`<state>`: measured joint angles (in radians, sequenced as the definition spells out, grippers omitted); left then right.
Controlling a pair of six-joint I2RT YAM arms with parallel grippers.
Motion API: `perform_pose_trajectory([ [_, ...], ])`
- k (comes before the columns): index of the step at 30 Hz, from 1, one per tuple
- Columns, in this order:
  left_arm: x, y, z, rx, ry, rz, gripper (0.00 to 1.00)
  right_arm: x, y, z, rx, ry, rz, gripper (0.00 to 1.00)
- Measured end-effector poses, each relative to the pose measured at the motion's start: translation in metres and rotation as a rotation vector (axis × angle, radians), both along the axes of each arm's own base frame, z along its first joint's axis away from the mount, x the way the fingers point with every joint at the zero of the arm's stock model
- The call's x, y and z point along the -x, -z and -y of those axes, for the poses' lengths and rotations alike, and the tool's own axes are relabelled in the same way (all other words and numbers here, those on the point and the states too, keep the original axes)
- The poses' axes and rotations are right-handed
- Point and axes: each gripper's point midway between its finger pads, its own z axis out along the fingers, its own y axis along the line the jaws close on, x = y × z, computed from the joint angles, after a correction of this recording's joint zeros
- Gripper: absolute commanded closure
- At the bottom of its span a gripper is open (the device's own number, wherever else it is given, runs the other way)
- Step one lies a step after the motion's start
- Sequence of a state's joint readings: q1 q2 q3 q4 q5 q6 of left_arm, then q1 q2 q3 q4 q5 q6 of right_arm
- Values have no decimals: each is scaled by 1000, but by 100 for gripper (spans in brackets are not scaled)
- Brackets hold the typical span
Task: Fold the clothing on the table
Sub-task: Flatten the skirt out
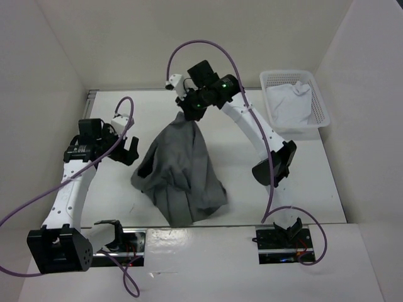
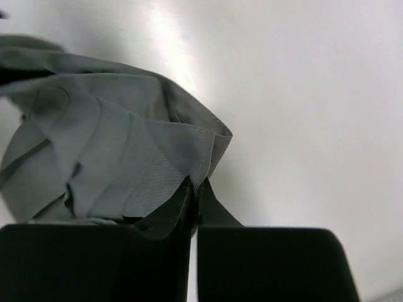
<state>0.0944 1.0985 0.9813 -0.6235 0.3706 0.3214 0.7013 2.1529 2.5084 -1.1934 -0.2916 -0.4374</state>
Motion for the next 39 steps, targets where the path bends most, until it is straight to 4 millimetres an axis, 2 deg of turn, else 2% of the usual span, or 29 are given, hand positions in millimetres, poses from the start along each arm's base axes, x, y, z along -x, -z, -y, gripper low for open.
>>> perform_pose_trajectory([
  [2,1,2,1,-14,17,0,0,-20,7,19,19,80,0,100],
  [5,2,6,5,-28,49,-1,0,-26,18,26,42,117,-15,100],
  [9,5,17,20,-28,126,-27,0,-23,41,27,79,118,-57,100],
  [15,4,53,49,-40,268,-112,4,-20,67,30,116,118,-97,100],
  [18,-2,72,64,-33,321,-151,5,-18,80,32,139,119,-120,100],
  [22,-13,87,79,-10,363,-182,6,-16,87,34,154,118,-129,100],
  [24,-29,85,86,1,378,-166,6,-16,88,34,155,114,-129,100],
  [27,-69,74,93,46,378,-121,7,-16,94,35,162,107,-134,100],
  [30,-113,69,89,106,338,-96,13,-13,101,37,176,105,-149,100],
  [32,-139,72,82,165,310,-104,16,-11,107,38,186,100,-158,100],
  [36,-175,95,76,271,287,-163,18,-7,117,42,206,95,-176,100],
  [39,-178,115,81,319,300,-222,18,-5,123,44,218,93,-187,100],
])
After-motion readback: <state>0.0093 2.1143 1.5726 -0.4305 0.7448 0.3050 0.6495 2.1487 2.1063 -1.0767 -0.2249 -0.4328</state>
